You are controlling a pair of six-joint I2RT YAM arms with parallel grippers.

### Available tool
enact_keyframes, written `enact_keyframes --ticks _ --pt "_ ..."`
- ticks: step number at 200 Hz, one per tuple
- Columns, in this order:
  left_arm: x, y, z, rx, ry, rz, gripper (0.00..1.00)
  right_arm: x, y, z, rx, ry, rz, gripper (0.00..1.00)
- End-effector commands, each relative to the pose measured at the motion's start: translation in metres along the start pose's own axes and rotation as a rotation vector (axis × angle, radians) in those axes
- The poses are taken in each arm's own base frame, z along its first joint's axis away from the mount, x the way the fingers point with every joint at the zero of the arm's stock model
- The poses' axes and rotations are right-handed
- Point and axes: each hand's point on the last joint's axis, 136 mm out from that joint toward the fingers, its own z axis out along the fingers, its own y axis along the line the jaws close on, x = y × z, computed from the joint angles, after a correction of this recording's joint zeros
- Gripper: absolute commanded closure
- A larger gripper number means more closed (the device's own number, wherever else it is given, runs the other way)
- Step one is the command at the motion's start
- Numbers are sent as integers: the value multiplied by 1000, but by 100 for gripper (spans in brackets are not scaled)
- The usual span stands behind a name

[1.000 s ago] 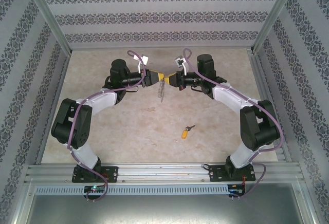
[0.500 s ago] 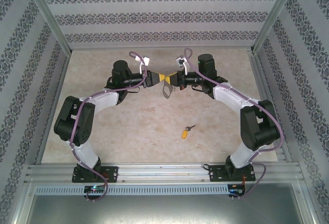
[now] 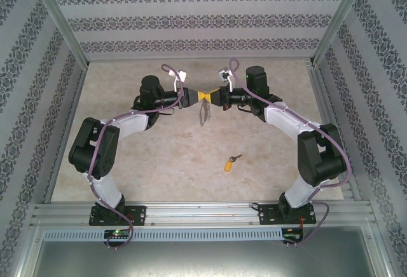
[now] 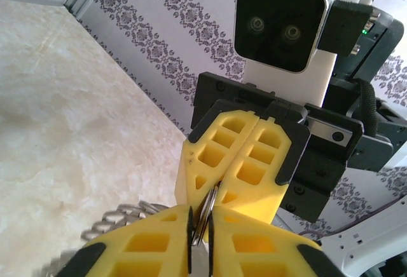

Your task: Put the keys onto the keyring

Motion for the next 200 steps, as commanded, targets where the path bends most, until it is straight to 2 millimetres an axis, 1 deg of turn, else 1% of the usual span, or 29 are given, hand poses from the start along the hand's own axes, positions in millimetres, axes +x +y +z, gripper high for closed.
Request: enact_keyframes --ticks 1,22,25,31,46,59,72,96,124,152,160,177,200 --pt "-5 -13 4 51 -13 57 92 -13 10 -4 -24 -29 -46 100" --pt "-7 -15 4 51 -19 66 100 -11 9 -5 -17 -28 -40 100" --pt "-7 -14 4 49 -19 65 100 -11 9 -5 -14 -27 -38 100" --pt "-7 -13 3 46 -21 69 100 -11 9 -6 -11 -27 -35 94" --pt "-7 -12 3 33 -23 77 100 -10 10 -8 4 -30 -33 73" --pt "-7 -12 2 25 -22 90 100 -10 10 -12 26 -36 -37 62" --pt "-7 -12 1 7 -21 107 100 -9 11 -19 52 -46 -39 54" --pt "-8 -13 -2 -39 -8 149 100 -9 10 -34 112 -74 -42 46" --pt "-7 -16 -6 -103 16 230 100 -6 3 -51 215 -105 -22 44" --pt "-8 -19 -8 -135 46 283 100 -3 -23 -76 414 -174 42 43" --pt "-9 -20 -8 -139 58 296 100 -2 -27 -83 443 -194 60 43" --pt "-8 -24 -8 -145 91 337 100 0 -27 -91 450 -232 71 43" --pt "-5 -27 -7 -169 153 395 100 -1 -14 -92 403 -246 43 43"
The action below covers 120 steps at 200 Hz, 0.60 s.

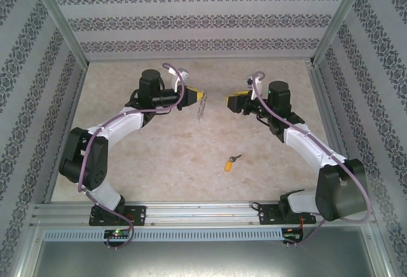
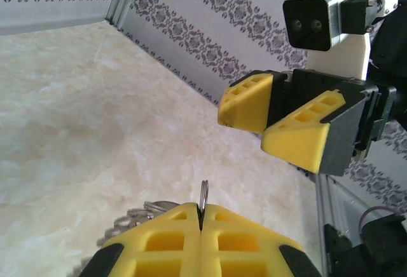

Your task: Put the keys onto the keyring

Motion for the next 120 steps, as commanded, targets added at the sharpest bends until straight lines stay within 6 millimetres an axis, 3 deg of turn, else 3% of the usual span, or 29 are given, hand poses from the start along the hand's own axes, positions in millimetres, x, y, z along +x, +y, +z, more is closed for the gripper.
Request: enact_keyframes --ticks 1,74,120 --pt "-6 -19 -3 -7 60 146 100 -14 7 -8 -12 -71 -14 44" --pt "-3 -45 0 13 95 334 100 -6 64 0 -311 -22 -93 46" --pt "-4 -62 2 86 102 363 100 -1 80 2 -392 16 -120 47"
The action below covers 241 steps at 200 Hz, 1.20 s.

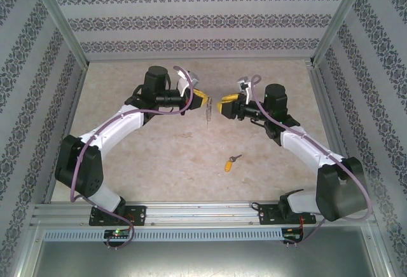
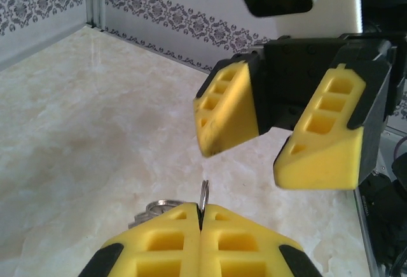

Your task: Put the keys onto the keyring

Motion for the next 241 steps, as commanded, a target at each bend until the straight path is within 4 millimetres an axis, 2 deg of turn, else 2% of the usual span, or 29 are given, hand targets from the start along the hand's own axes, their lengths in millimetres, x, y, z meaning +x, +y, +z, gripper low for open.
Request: enact_keyframes --ticks 1,99,173,191,241 --pt "-13 -20 -3 62 -13 76 100 -12 20 4 -94 -1 -71 47" --pt "-12 -40 3 179 15 45 100 -13 30 12 -160 35 -83 50" --pt "-9 -42 6 194 30 29 100 -10 30 13 -159 42 -86 57" --pt "-7 -43 8 195 33 26 100 -11 30 12 -160 41 -89 62" --pt "-9 -43 9 197 31 30 100 -7 31 12 -173 52 -87 86"
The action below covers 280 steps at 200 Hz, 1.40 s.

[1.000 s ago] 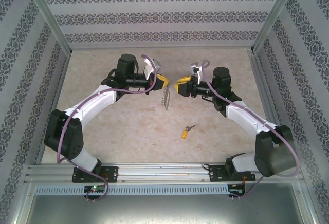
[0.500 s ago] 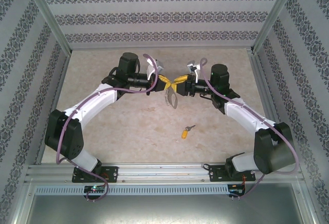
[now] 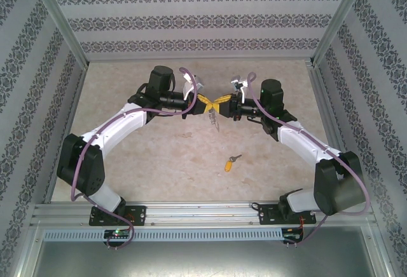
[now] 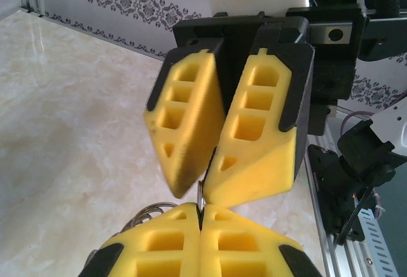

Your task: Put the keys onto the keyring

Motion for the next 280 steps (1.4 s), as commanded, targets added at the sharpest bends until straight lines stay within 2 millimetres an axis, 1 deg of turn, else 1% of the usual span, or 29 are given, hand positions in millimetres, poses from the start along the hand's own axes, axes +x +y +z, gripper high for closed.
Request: enact_keyframes --ticks 1,26,49,61,77,86,94,114,121,131,151,180,200,239,251,256,280 --pt "-14 -14 3 53 -15 45 100 -4 8 3 -31 3 -35 86" --pt "-15 -14 4 53 -17 44 100 -2 8 3 -33 8 -33 100" --pt "-16 -13 4 41 -20 39 100 -1 7 2 -24 4 -33 100" --pt "-15 -8 4 4 -23 33 100 0 4 2 -5 -2 -34 100" --pt "-16 0 1 -64 -31 39 87 0 0 0 16 -16 -34 100" --pt "-17 4 -1 -104 -39 40 83 -1 -1 -1 26 -26 -37 100" --pt "-19 8 -5 -143 -48 40 77 -2 -3 -2 35 -34 -40 100" --pt "-23 18 -13 -240 -65 18 71 -5 -4 -5 54 -53 -51 100" --pt "-23 24 -15 -284 -64 -1 68 -7 -4 -7 61 -61 -56 100" --pt "-21 31 -19 -329 -54 -24 66 -9 -4 -9 70 -70 -64 100" --pt "-19 34 -22 -357 -49 -50 59 -14 -3 -13 86 -95 -77 100" --pt "-16 30 -18 -317 -71 -85 50 -25 0 -19 100 -146 -99 100" --pt "-21 24 -17 -280 -111 -101 46 -34 6 -24 107 -191 -119 100" --pt "-43 8 -21 -167 -243 -122 44 -54 16 -34 125 -295 -144 100" --pt "-51 3 -23 -125 -285 -125 43 -57 17 -36 128 -314 -138 100" --pt "-54 1 -25 -109 -302 -127 43 -62 20 -38 121 -334 -152 100" --pt "-64 -8 -26 -40 -348 -134 43 -68 23 -39 105 -365 -146 100"
